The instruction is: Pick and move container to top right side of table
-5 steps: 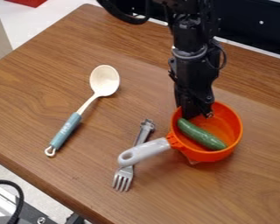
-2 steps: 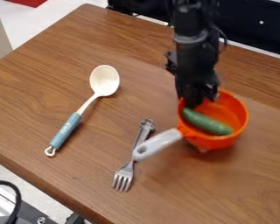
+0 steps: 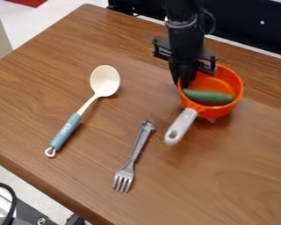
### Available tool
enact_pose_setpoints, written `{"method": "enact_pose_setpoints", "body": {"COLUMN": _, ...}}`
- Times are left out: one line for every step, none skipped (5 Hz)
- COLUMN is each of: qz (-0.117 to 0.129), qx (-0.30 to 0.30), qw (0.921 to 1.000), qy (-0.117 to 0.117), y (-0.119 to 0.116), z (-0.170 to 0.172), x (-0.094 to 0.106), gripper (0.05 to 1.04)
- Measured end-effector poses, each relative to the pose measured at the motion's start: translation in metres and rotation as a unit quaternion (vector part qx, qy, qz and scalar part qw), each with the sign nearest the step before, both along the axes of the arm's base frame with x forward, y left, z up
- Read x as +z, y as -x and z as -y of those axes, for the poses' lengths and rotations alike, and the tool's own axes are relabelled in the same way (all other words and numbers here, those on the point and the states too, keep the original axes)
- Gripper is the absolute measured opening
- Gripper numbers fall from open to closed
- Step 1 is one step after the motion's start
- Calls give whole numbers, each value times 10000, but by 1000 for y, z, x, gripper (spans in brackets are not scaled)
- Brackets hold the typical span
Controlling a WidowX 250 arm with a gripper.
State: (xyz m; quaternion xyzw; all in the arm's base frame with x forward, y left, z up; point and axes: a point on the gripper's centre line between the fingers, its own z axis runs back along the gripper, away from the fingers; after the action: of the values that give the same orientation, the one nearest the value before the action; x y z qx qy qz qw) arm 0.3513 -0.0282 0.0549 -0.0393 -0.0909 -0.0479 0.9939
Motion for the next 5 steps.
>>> {"method": "enact_pose_setpoints", "body": {"qz": 132, "qx": 29, "qw": 9999, "qy": -79, "y": -24, "z": -5, "x": -5, "gripper": 55}}
{"method": "enact_pose_setpoints", "body": {"qz": 304, "qx": 110, "qw": 9995, "qy": -17, "y": -47, "z": -5, "x": -6, "gripper": 55}}
{"method": "enact_pose_setpoints", "body": {"qz": 216, "qx": 321, "qw": 9993, "qy": 0, "y": -63, "z": -6, "x": -6, "gripper": 55}}
{"method": "enact_pose_setpoints", "body": {"qz": 71, "qx": 400, "qw": 9992, "qy": -8, "y": -75, "z": -6, "x": -8, "gripper": 55}}
{"method": "enact_pose_setpoints", "body": {"qz": 34, "qx": 405, "qw": 9991, "qy": -72, "y": -76, "z": -6, "x": -8, "gripper": 76}}
